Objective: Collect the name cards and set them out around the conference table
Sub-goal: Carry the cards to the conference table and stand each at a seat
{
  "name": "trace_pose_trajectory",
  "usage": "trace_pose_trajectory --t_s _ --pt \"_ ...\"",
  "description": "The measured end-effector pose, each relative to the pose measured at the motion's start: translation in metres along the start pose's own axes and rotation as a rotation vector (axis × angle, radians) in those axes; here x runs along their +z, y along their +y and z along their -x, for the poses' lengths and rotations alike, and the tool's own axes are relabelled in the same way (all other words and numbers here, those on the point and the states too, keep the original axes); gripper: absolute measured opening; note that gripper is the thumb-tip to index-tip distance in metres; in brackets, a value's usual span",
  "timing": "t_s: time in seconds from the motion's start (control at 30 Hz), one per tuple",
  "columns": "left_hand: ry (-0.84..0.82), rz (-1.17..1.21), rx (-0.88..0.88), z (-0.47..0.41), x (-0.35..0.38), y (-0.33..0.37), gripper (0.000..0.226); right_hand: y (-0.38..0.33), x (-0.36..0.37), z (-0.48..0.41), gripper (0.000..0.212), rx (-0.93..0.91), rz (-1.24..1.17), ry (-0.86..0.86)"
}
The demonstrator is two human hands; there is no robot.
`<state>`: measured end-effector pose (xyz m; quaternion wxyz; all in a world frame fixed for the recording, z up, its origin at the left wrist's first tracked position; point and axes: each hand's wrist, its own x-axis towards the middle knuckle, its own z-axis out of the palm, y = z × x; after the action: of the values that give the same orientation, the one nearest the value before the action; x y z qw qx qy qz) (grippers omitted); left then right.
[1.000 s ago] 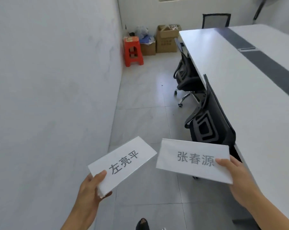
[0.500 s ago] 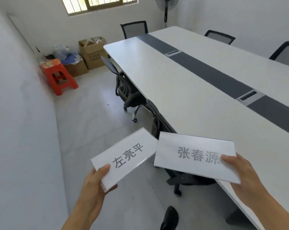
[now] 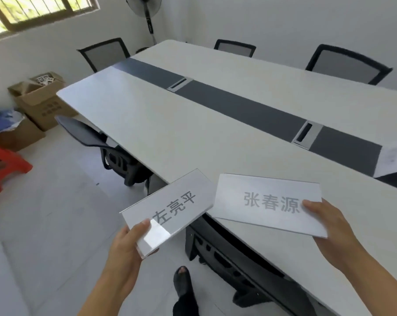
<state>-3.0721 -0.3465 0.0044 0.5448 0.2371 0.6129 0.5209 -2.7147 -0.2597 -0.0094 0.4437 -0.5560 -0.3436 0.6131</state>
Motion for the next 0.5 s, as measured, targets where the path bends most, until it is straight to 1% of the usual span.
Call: trace_pose_trajectory --t_s 0.07,0.2,0.3,0.33,0.5 --pt "-0.067 -0.042 -0.011 -0.042 -0.003 0.015 0.035 -0.002 0.012 -0.014 0.020 -0.015 -0.027 0.100" --pt "-0.185 -0.116 -0.048 -0.122 -0.010 0.052 0.041 -0.007 0.042 -0.040 0.018 -0.021 -0.089 0.291" --pt "-0.229 -0.150 -0.055 -0.173 -0.005 0.068 0.025 -0.009 0.064 -0.058 0.016 0.001 -0.073 0.410" --pt "-0.243 -0.163 -0.067 -0.188 -0.001 0.071 0.024 -0.007 0.068 -0.063 0.015 0.013 -0.064 0.448" --pt "-0.301 -0.212 -0.164 -0.239 0.023 0.072 0.034 -0.004 0.064 -0.089 0.027 0.096 -0.094 0.578"
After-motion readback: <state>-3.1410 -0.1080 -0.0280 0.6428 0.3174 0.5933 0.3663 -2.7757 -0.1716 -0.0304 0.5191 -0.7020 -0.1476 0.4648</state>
